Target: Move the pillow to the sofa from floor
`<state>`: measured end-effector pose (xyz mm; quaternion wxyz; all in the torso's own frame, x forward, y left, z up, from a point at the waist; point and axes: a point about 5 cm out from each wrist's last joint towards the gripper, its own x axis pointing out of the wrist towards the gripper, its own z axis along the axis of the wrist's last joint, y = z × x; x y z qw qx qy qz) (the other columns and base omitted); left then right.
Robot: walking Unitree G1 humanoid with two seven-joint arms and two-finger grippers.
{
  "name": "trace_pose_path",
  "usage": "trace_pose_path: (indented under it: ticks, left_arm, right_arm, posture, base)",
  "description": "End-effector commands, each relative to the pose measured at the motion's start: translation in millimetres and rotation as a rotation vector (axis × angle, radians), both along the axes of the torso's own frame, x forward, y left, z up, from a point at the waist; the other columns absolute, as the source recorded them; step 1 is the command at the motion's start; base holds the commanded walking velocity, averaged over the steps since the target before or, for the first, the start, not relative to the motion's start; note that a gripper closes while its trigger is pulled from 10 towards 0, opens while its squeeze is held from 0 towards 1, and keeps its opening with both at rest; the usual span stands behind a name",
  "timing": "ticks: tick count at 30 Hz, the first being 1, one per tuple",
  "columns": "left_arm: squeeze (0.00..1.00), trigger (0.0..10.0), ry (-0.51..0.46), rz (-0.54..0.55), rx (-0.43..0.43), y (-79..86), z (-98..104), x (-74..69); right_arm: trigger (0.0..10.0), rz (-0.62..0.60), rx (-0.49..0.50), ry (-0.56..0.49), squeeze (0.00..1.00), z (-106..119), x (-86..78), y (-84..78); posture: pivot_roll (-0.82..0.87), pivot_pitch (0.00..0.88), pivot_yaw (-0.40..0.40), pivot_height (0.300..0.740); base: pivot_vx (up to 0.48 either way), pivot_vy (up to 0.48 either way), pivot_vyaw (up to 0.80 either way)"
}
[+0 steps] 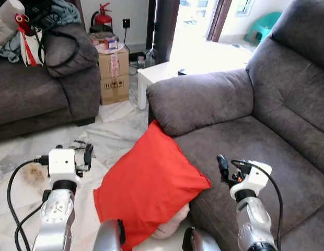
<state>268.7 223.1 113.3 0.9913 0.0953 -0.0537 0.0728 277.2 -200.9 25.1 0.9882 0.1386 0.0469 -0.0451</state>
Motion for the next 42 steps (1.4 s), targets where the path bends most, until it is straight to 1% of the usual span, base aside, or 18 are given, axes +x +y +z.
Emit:
trace_pose_path:
  ticks: [1,3,5,7,11,13,19,20,28,42]
  left_arm:
    - [0.0,10.0,0.003,-0.015,0.016,-3.5,-1.2,3.3]
    - [0.0,10.0,0.002,-0.02,0.019,-3.7,-1.5,5.8]
    - [0.0,10.0,-0.002,-0.025,0.033,-3.8,-0.3,9.7]
    - [0.0,10.0,-0.011,-0.018,0.035,-3.6,1.1,11.5]
    - [0.0,10.0,-0.017,-0.017,0.037,-3.7,1.9,13.1]
    - [0.0,10.0,-0.02,-0.012,0.036,-2.9,1.8,12.9]
    - [0.0,10.0,-0.02,0.007,0.028,-1.2,-2.3,8.7]
    - [0.0,10.0,-0.02,0.007,0.028,-1.2,-2.3,8.7]
    - [0.0,10.0,-0.016,0.008,0.027,-1.2,-4.4,6.1]
    - [0.0,10.0,-0.012,-0.002,0.019,-2.3,-5.9,6.0]
  right_arm:
    - [10.0,-0.014,-0.005,-0.042,0.0,8.9,2.8,-1.9]
    - [10.0,-0.009,-0.005,-0.048,0.0,10.8,4.3,0.0]
    - [10.0,-0.057,0.008,-0.07,0.0,15.4,7.8,-1.3]
    - [10.0,-0.059,0.017,-0.092,0.0,20.8,10.7,0.0]
    - [10.0,-0.043,0.018,-0.097,0.0,25.9,15.2,4.5]
    - [10.0,-0.021,0.018,-0.104,0.0,29.4,18.4,8.2]
    - [10.0,-0.007,0.017,-0.097,0.0,31.0,20.8,9.4]
    - [10.0,-0.007,0.017,-0.097,0.0,31.0,20.8,9.4]
    - [10.0,0.004,0.026,-0.096,0.0,32.3,21.1,12.7]
    - [10.0,0.002,0.031,-0.106,0.0,35.8,22.0,12.0]
  posture:
    - [0.16,0.0,-0.093,0.603]
    - [0.15,0.0,-0.088,0.603]
    - [0.16,0.0,-0.084,0.603]
    - [0.16,0.0,-0.085,0.617]
    - [0.17,0.0,-0.095,0.636]
    - [0.17,0.0,-0.104,0.651]
    - [0.18,0.0,-0.123,0.691]
    - [0.18,0.0,-0.123,0.691]
    - [0.18,0.0,-0.118,0.74]
    - [0.18,0.0,-0.115,0.74]
  base:
    - [0.0,0.0,0.0]
    - [0.0,0.0,0.0]
    - [0.0,0.0,0.0]
    - [0.0,0.0,0.0]
    - [0.0,0.0,0.0]
    - [0.0,0.0,0.0]
    - [0.0,0.0,0.0]
    - [0.0,0.0,0.0]
    - [0.0,0.0,0.0]
    - [0.0,0.0,0.0]
